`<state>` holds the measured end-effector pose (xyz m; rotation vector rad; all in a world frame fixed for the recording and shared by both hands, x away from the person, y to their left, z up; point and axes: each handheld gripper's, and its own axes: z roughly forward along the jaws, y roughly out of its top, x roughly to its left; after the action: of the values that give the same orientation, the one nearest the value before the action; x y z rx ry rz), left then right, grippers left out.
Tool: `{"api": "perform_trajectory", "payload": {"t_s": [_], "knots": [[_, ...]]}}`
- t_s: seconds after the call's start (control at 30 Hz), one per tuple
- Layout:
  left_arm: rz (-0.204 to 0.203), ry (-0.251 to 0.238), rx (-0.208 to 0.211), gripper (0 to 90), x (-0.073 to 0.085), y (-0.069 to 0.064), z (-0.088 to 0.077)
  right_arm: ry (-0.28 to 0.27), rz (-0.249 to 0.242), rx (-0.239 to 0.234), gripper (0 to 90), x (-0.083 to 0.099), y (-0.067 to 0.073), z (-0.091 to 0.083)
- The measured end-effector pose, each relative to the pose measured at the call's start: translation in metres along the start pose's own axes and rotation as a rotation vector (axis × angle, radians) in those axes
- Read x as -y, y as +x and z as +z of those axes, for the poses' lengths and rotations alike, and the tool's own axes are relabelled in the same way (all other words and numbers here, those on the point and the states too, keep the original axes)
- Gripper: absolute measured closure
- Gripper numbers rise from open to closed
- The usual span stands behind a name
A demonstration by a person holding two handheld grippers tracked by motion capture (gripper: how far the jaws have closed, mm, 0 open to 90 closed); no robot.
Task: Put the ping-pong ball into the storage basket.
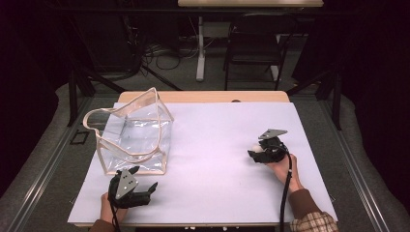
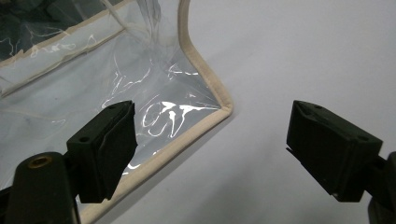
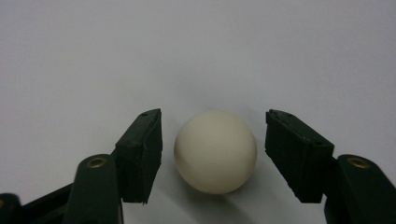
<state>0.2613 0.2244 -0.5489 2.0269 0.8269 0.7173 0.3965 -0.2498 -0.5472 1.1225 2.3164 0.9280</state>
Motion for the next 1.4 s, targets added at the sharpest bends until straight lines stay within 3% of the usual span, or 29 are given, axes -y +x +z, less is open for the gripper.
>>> {"api": "perform_trajectory", "payload": {"t_s": [0.27,1.4], "knots": [[0.002,0.001,-0.002,16.2,0.0,0.0,0.0,0.014,0.005,0.017,50.1,0.001,0.0,0.0],[0.003,-0.005,-0.005,16.2,0.0,-0.001,-0.001,-0.049,-0.052,0.042,50.7,-0.01,0.009,-0.022]]}}
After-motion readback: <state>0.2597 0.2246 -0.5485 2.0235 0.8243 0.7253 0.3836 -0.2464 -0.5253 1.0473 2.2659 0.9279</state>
